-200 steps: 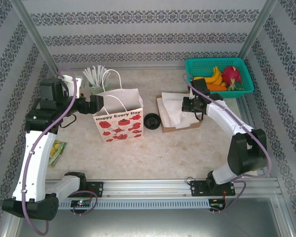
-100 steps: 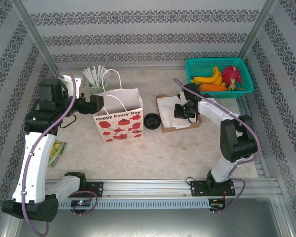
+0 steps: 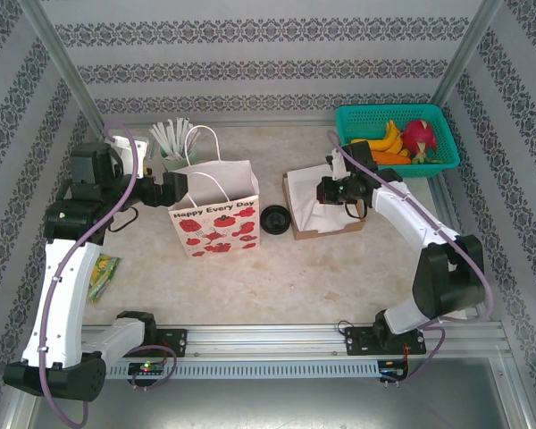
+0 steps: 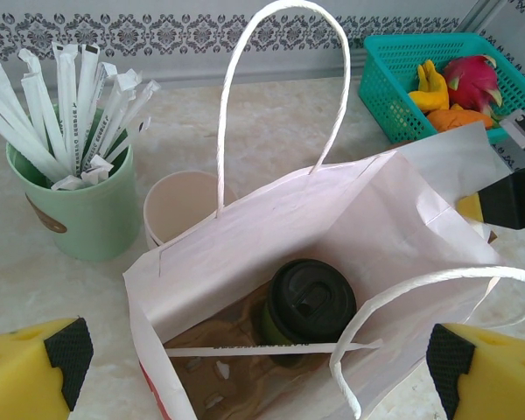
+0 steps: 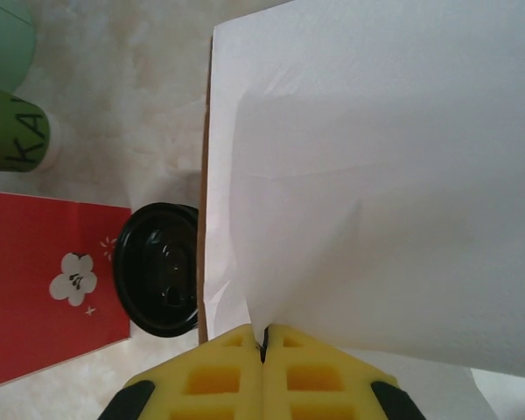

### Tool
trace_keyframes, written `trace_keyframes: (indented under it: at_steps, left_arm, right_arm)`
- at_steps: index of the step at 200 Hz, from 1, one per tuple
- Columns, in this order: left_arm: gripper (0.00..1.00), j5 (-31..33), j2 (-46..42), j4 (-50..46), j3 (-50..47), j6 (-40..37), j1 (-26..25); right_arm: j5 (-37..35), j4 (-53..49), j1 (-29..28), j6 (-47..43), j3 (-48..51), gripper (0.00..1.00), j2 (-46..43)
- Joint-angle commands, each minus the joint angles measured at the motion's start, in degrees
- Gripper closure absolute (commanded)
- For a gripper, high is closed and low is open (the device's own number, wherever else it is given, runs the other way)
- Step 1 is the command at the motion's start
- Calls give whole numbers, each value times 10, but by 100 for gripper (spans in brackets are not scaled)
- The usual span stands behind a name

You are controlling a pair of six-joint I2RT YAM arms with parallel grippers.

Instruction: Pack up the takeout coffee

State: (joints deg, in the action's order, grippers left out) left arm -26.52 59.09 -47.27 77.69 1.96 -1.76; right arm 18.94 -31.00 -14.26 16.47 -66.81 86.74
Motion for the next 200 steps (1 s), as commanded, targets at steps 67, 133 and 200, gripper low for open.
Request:
trace_keyframes:
  at_steps: [67, 133, 200]
  left_arm:
    - [0, -8, -7, 19, -7, 7, 5]
    - [0, -8, -7, 16, -8, 6, 5]
    - [0, -11, -9, 14, -10, 4, 5]
  right_arm:
    - [62, 8, -3, 5, -20, 100, -53]
    - [89, 15, -14, 0, -36, 100, -63]
    - [-13, -1, -4, -22, 0, 92, 2]
